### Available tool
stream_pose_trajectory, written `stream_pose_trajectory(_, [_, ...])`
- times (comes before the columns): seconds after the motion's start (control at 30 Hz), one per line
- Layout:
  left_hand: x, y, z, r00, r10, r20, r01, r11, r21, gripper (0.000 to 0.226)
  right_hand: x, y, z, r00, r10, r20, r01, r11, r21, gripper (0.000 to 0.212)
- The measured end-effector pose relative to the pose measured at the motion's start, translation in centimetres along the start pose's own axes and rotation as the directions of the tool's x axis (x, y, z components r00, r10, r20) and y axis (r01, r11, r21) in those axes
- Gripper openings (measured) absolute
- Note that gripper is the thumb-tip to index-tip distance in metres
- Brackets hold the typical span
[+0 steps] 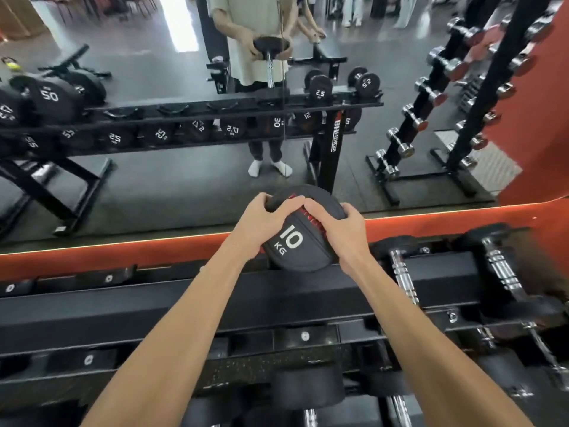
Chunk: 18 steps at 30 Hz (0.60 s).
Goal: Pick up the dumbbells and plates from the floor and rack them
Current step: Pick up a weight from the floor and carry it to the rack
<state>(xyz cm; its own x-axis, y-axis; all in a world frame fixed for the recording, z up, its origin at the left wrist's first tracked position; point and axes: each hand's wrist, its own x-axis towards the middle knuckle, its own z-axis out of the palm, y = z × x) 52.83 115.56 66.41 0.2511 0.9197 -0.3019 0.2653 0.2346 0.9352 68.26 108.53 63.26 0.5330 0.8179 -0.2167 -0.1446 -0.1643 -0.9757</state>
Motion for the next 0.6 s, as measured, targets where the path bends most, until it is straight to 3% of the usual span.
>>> stream_pose_trajectory(0.27, [-2.1, -0.2, -2.1, 0.941, 0.025, 0.337, -0.070, 0.990, 0.124, 0.082, -1.8, -0.2, -1.2, 0.997, -0.022, 0.078, 0.027, 0.998, -0.064, 0.063])
stream_pose_trajectory(0.4, [-3.9, -0.8, -1.7, 0.945, -0.036, 0.326, -0.007, 0.992, 0.129, 0.084, -3.5, 0.7, -2.5, 0.992, -0.043, 0.120, 0.062, 0.985, -0.160, 0.073])
stream_pose_trajectory(0.5, [-5.3, -1.7, -1.5, 0.946, -0.019, 0.325, -0.044, 0.982, 0.183, 0.086, -4.8, 2.1, -3.4, 0.983, -0.044, 0.178, 0.077, 0.981, -0.178, 0.066])
stream_pose_trajectory(0.6, [-6.2, -2.3, -1.4, 0.948, -0.023, 0.317, -0.047, 0.976, 0.212, 0.116, -5.6, 2.8, -4.1, 0.979, -0.042, 0.199, 0.074, 0.985, -0.154, 0.064])
